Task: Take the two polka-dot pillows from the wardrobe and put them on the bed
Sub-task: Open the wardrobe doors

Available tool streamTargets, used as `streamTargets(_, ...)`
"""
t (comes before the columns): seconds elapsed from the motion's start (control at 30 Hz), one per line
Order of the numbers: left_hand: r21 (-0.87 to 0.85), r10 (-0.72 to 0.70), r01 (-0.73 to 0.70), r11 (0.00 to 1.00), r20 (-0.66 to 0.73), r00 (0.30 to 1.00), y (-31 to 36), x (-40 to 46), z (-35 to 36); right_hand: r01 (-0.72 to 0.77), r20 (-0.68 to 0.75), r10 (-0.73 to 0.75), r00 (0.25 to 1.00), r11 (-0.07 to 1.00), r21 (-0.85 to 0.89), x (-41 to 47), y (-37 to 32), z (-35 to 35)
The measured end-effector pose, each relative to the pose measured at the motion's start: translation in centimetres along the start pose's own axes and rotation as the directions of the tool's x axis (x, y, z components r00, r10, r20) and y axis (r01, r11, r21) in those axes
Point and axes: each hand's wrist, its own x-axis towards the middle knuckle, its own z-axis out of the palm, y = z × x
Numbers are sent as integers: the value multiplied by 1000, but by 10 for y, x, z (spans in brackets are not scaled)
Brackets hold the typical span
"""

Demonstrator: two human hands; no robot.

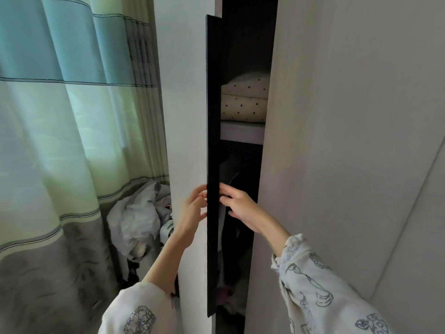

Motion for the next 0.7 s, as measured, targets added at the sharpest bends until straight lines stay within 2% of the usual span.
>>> streamTargets(0.13,-19,10,-11,1000,-71,997,0,-21,-30,-52,154,32,988,991,127,-8,-16,23)
streamTargets(0.33,-48,50,-55,997,-106,993,1,-42,-97,-86,209,41,977,974,211,1,-33,77)
streamTargets(0.5,-48,15,-21,999,-116,993,11,-49,-163,-68,262,21,965,983,169,18,-43,131)
streamTargets(0.7,-87,-10,-9,996,-219,976,14,-42,-242,-62,310,4,951,982,176,48,-58,200)
